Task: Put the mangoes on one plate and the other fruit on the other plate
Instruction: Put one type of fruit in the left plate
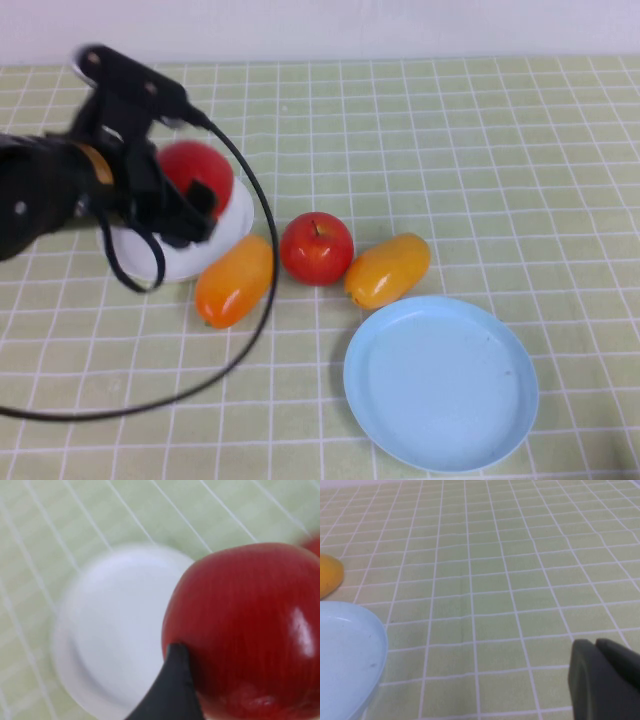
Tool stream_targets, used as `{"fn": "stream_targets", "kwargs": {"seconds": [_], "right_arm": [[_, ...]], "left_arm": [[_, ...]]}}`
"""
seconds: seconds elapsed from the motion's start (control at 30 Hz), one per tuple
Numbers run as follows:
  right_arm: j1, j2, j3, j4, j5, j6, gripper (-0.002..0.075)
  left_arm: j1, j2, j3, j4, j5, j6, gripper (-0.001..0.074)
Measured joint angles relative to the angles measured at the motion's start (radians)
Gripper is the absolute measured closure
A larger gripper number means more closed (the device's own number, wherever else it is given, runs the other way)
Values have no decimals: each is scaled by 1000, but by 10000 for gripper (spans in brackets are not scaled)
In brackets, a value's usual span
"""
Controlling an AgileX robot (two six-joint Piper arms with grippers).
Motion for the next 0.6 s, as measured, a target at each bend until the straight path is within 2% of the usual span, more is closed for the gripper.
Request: {"fn": "stream_targets", "kwargs": {"seconds": [0.13, 0.33, 0.6], "right_arm": [[0, 0, 0, 0, 0, 0, 743], [0, 0, 0, 0, 0, 0, 743], [0, 0, 0, 0, 0, 0, 743]], "left_arm": [[71, 27, -11, 0, -108, -3, 161], [174, 180, -100, 0, -138, -24, 161], [201, 402, -200, -15, -79, -40, 161]]}}
